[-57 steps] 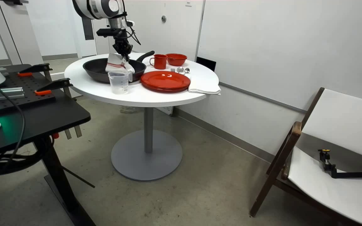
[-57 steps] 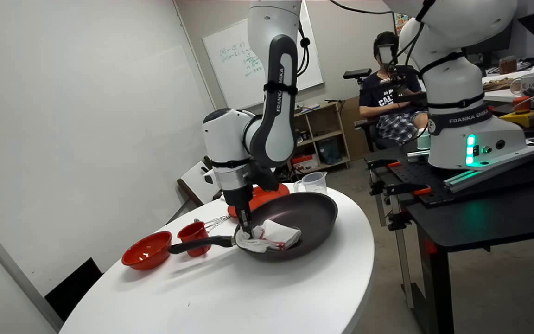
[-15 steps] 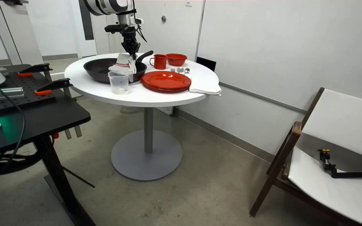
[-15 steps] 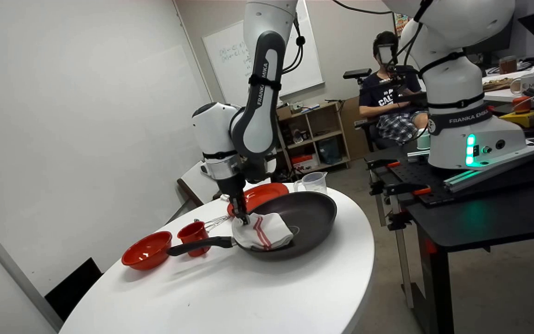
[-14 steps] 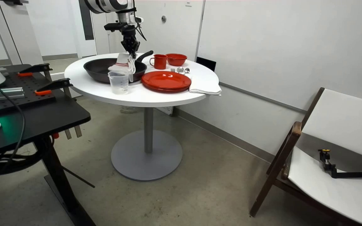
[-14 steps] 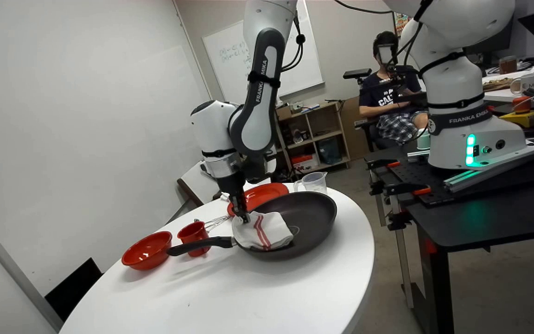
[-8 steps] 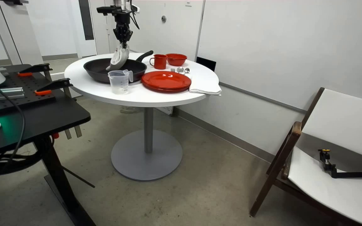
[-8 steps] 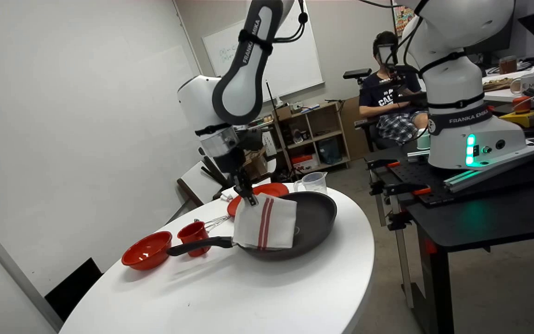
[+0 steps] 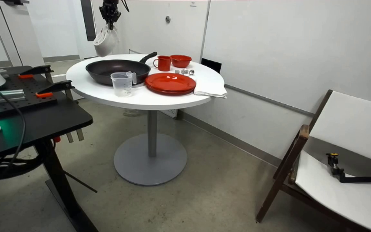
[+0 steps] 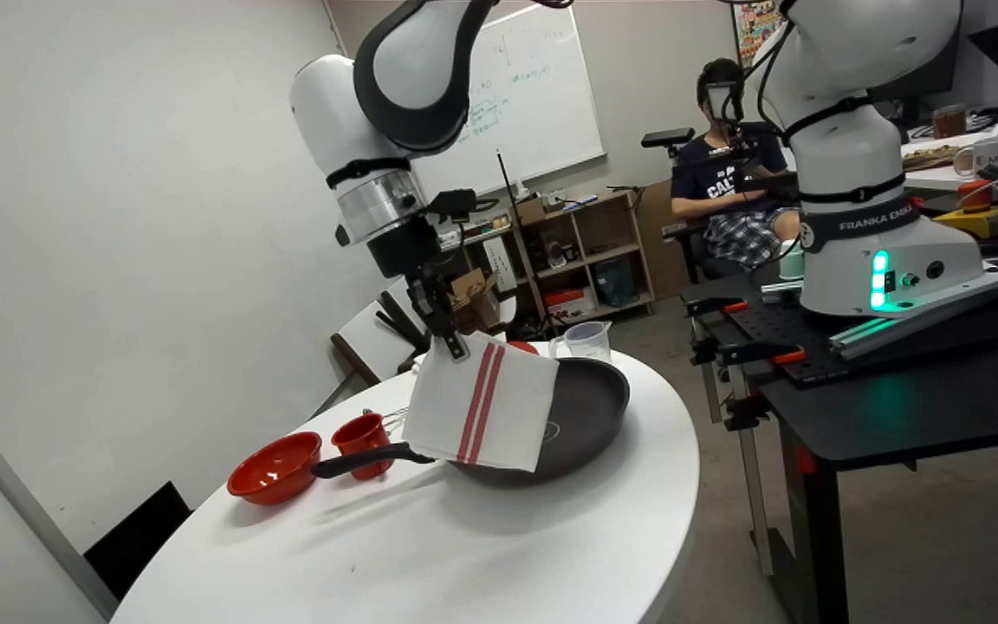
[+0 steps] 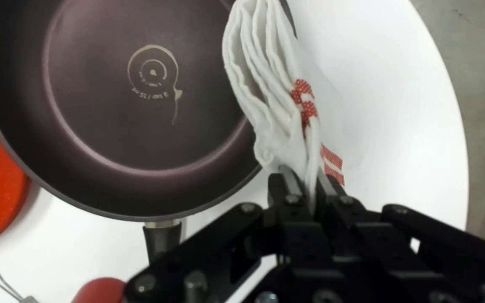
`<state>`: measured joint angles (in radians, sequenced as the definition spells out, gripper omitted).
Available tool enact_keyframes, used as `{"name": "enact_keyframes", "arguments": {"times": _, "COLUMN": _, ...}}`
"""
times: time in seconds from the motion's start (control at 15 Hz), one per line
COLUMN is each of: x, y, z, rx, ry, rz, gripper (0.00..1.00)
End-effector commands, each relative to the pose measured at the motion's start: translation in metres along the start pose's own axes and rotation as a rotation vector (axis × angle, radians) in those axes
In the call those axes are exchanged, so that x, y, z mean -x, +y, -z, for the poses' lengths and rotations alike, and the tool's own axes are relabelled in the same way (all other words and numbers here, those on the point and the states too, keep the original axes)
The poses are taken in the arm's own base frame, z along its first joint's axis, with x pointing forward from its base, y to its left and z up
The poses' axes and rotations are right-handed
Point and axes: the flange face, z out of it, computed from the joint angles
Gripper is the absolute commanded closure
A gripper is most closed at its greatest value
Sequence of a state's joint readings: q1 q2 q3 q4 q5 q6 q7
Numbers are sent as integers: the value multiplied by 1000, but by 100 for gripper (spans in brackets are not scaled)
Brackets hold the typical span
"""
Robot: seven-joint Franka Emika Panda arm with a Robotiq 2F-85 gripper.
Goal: Use the white and red towel to wipe the black pan
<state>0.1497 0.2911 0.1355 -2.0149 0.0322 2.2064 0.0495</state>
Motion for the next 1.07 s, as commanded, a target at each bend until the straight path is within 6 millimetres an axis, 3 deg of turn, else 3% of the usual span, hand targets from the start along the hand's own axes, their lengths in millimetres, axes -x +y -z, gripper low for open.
{"name": "enact_keyframes", "arguments": {"times": 0.0, "x": -10, "y": -24, "z": 12, "rx": -52, "ry": 11, "rz": 47, "gripper": 97}}
{"name": "enact_keyframes", "arguments": {"times": 0.27, "x": -35, "y": -40, "z": 5, "rx": -62, "ry": 34, "rz": 51, "gripper": 97}}
{"name": "enact_keyframes", "arguments": {"times": 0.73, "x": -95, "y": -28, "z": -61, "rx": -62, "ry": -27, "rz": -37, "gripper": 97}}
{"name": "enact_keyframes", "arguments": {"times": 1.0, "x": -117, "y": -44, "z": -82, "rx": -71, "ry": -40, "rz": -40, "gripper": 97}}
